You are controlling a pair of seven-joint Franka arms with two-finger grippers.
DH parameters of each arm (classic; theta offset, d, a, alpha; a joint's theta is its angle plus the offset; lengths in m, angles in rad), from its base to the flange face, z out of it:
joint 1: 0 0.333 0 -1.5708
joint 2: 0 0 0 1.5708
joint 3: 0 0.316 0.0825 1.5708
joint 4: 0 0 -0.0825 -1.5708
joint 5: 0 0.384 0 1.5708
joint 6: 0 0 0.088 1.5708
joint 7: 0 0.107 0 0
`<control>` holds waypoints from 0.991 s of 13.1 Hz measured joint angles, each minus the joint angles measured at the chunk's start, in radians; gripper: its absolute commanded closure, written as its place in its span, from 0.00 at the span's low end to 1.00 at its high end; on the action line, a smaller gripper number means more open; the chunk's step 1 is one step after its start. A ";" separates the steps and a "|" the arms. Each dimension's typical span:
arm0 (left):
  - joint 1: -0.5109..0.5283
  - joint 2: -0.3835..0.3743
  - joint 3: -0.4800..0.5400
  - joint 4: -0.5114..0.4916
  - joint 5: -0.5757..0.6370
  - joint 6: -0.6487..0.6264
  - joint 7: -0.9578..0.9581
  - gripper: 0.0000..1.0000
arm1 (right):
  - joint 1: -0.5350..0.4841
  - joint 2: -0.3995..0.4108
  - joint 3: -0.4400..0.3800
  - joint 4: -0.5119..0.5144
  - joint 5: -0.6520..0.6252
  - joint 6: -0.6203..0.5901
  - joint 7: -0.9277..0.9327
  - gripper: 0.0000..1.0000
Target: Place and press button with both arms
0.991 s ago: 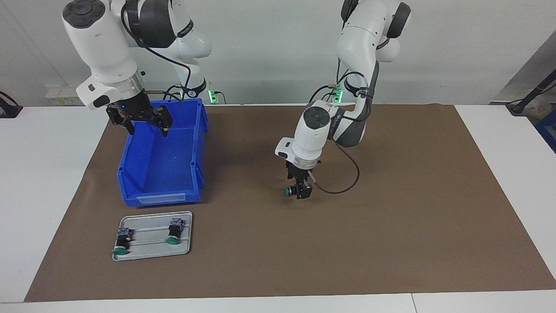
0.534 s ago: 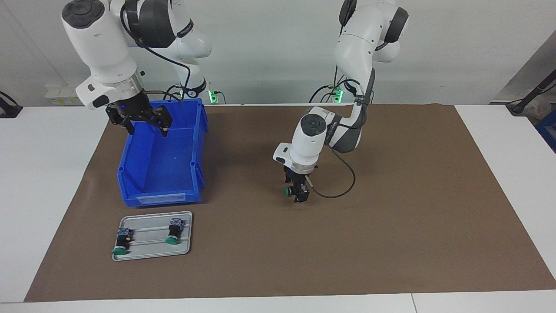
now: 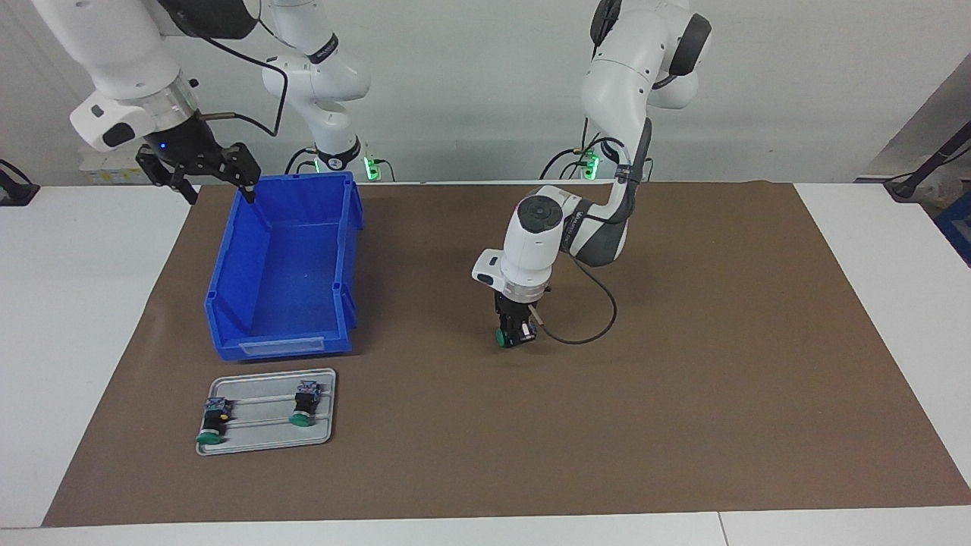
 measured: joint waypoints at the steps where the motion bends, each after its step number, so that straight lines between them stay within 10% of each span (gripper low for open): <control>1: 0.000 -0.002 0.003 0.010 0.000 -0.001 -0.003 1.00 | 0.002 -0.013 0.000 0.008 0.000 -0.020 0.014 0.04; 8: 0.105 -0.178 0.017 -0.026 -0.019 -0.099 0.044 1.00 | 0.014 -0.010 0.000 -0.006 0.022 -0.028 0.134 0.01; 13: 0.328 -0.341 0.020 -0.173 -0.319 -0.177 0.433 1.00 | 0.015 -0.010 0.000 -0.007 0.022 -0.028 0.134 0.01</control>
